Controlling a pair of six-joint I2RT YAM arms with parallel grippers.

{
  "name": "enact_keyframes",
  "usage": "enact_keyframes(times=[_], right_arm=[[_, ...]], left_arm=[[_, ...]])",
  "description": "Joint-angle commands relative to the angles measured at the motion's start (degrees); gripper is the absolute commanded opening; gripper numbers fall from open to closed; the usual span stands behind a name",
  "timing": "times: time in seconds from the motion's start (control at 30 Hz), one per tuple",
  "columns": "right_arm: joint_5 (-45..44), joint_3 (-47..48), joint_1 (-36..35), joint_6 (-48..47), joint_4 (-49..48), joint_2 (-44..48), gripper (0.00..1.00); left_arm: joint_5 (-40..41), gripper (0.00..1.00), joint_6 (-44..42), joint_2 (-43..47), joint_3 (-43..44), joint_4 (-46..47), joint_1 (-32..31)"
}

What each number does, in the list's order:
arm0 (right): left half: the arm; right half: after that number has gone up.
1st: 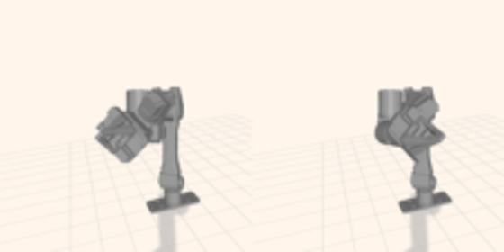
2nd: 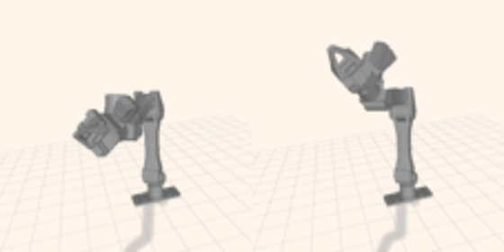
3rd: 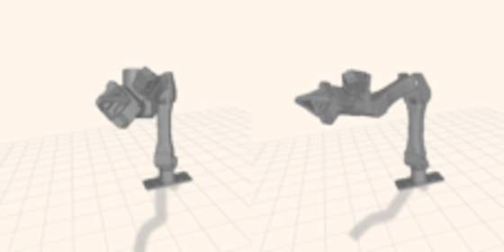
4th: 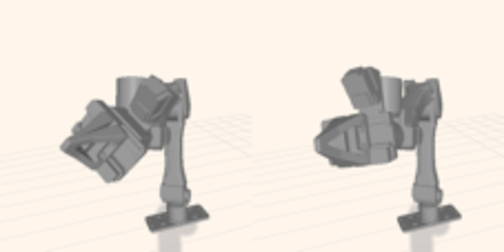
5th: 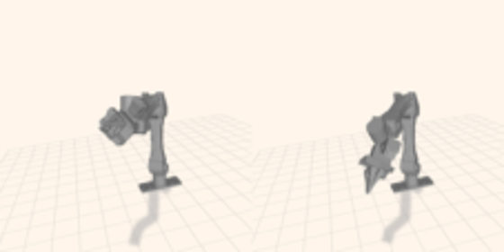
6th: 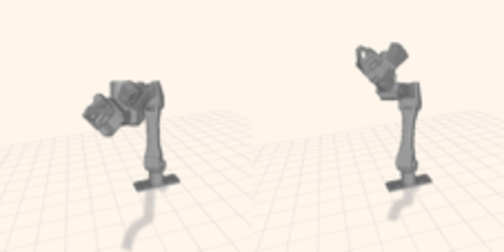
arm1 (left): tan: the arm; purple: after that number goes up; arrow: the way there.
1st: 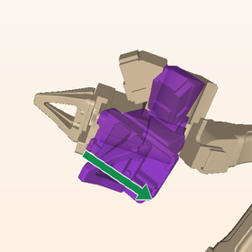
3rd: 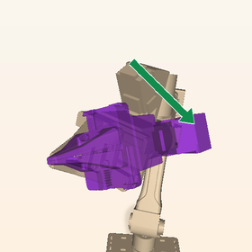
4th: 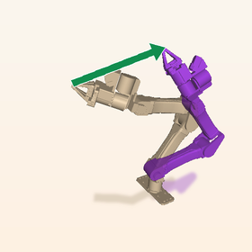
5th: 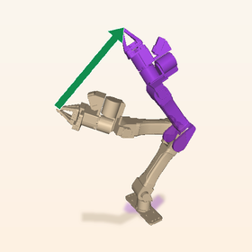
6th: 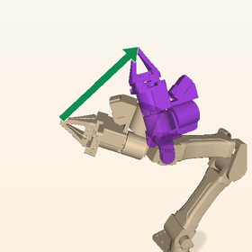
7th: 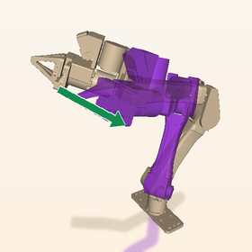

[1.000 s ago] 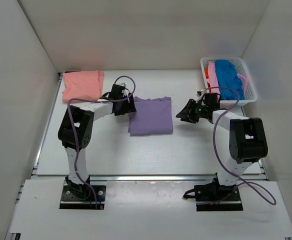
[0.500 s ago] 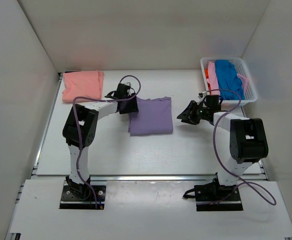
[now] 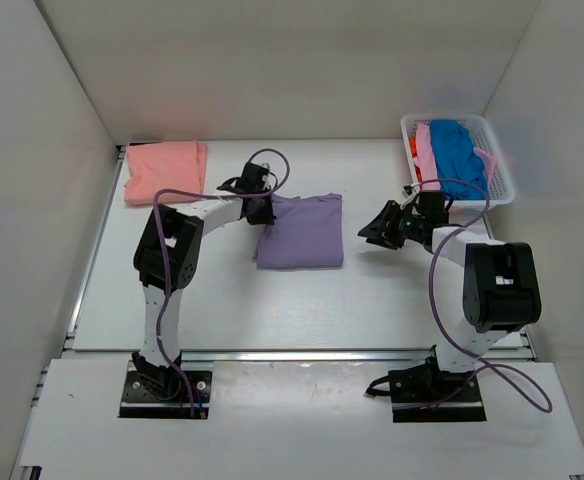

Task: Fold and stack the t-shirts
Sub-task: Put the neatly folded tshirt into the corner of the board with the left arm

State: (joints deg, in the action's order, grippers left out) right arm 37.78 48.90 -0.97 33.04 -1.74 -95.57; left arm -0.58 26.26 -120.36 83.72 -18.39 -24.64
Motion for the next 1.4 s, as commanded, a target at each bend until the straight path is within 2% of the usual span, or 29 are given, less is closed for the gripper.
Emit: enact_keyframes(times=[0.0,0.27,0.57,0.93,1.37], right_arm=[[1.9,0.1,0.3,-0.3,-1.5,4.2,0.37],[2.6,2.2,-0.9,1.0,-0.1,8.8,0.36],[3.9,4.3,-1.6,2.6,-0.5,10.1,0.37],[4.8,5.2,-2.5,2.4,0.7,8.8,0.35],[3.7,7.4,-7.4,2.0,3.8,5.3,0.35]], left_arm=[[3.6,0.0,-5.6,0.8,5.6,-4.8,3.7],[12.2,0.0,-17.8,2.5,18.0,-8.2,9.4],[16.9,0.0,-25.9,-5.8,44.6,-16.6,14.5],[13.9,0.0,-24.0,-9.9,47.4,-14.2,26.7],[9.3,0.0,-22.0,-11.5,52.2,-13.0,33.3]])
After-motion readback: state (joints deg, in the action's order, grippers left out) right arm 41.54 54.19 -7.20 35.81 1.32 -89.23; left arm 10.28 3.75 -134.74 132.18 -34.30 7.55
